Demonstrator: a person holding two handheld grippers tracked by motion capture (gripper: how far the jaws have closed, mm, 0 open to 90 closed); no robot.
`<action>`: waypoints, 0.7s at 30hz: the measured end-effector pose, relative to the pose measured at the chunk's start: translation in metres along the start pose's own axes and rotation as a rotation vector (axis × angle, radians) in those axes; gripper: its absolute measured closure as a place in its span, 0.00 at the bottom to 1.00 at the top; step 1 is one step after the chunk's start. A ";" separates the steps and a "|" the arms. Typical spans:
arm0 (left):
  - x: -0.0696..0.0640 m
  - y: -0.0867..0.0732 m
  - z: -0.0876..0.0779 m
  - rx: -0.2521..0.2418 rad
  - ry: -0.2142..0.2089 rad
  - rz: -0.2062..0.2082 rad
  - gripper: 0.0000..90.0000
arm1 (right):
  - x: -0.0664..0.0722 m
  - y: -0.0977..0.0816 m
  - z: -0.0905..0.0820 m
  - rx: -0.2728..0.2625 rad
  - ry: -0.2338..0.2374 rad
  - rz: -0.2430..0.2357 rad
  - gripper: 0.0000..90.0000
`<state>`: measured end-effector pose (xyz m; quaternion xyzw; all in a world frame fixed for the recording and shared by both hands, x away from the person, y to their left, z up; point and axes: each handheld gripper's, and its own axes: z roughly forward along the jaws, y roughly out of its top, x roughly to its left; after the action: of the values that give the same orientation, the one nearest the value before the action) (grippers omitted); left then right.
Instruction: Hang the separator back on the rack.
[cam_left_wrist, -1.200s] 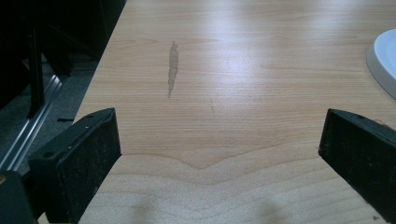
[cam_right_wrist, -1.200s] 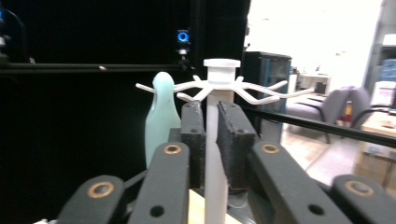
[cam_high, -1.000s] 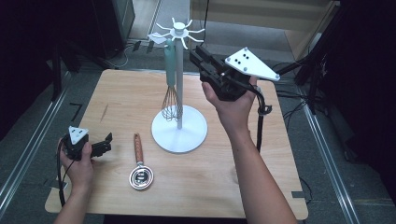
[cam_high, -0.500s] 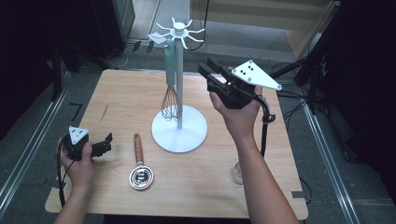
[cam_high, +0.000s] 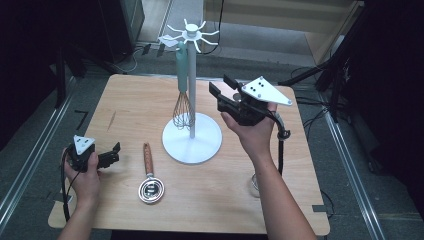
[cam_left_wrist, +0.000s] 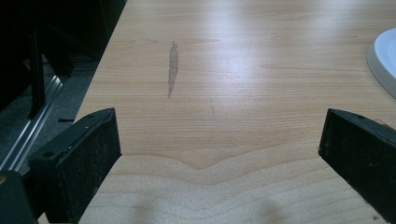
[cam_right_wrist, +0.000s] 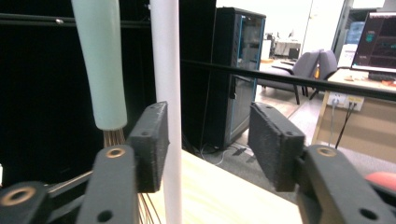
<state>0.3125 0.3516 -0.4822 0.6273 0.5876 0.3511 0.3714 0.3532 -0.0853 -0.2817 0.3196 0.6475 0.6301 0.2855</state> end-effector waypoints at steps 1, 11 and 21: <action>0.000 0.000 0.000 -0.001 0.001 0.000 0.00 | 0.000 -0.002 0.001 0.002 -0.003 0.000 0.53; 0.000 0.000 0.000 0.000 0.000 0.000 0.00 | -0.003 -0.021 0.001 0.047 -0.026 0.012 0.42; 0.000 0.000 0.000 -0.001 0.001 0.000 0.00 | -0.013 -0.043 -0.006 0.082 -0.062 0.032 0.42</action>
<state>0.3122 0.3515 -0.4821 0.6270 0.5875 0.3517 0.3716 0.3547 -0.0994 -0.3252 0.3609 0.6585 0.5972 0.2819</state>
